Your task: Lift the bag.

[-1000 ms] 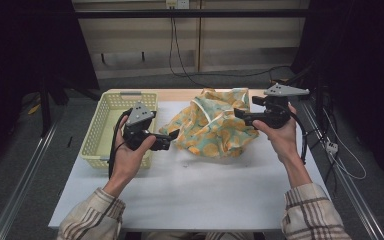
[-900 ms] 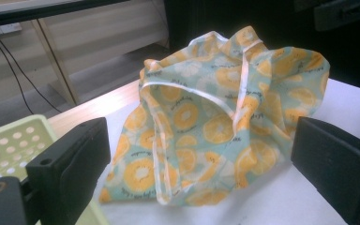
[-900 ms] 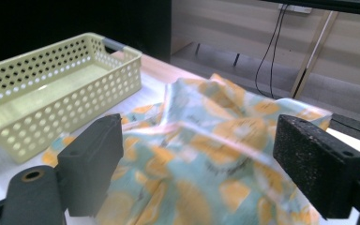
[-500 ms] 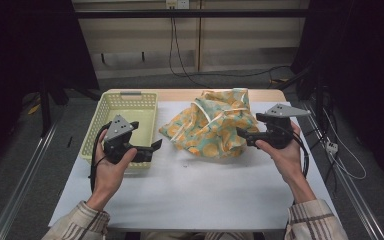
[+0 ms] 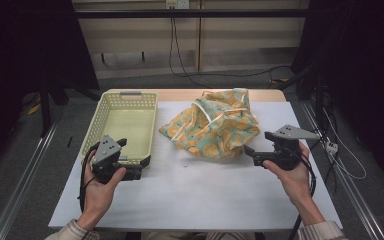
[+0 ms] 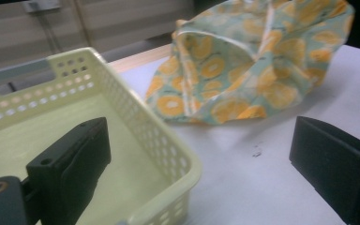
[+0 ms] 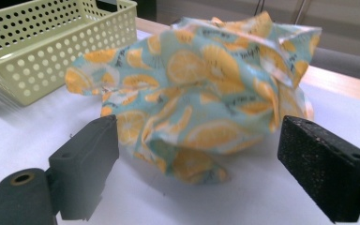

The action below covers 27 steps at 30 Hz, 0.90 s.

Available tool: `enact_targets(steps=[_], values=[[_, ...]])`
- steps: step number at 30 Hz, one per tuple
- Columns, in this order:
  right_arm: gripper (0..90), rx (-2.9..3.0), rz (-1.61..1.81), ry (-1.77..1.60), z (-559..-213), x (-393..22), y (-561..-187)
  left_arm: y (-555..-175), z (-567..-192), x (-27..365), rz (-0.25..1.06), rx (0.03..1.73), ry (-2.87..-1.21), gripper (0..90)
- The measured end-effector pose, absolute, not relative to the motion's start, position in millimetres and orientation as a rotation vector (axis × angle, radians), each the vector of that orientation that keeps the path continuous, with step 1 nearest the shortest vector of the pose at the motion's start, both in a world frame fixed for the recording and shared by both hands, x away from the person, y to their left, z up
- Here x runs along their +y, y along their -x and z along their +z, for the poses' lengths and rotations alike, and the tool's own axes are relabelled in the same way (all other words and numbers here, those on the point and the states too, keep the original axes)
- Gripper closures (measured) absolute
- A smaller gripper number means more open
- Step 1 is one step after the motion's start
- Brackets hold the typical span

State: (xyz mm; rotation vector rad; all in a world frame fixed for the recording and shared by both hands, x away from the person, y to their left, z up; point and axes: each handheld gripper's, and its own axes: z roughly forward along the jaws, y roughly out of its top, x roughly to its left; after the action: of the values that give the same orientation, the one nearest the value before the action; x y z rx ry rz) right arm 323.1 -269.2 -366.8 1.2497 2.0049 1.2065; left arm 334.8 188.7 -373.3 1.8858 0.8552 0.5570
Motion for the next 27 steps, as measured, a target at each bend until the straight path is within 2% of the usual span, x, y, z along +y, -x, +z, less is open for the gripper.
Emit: enact_targets(steps=[18,27], values=[[14.9,1.995,1.161,-1.353,-418.7,-282.7,-283.4,-305.1,-419.8,210.1,0.512,0.913,-1.91,5.4],[14.5,1.987,1.166,-1.373,-431.7,-287.0,-273.7,-299.7,-420.9,213.5,0.527,0.908,-1.894,5.4]])
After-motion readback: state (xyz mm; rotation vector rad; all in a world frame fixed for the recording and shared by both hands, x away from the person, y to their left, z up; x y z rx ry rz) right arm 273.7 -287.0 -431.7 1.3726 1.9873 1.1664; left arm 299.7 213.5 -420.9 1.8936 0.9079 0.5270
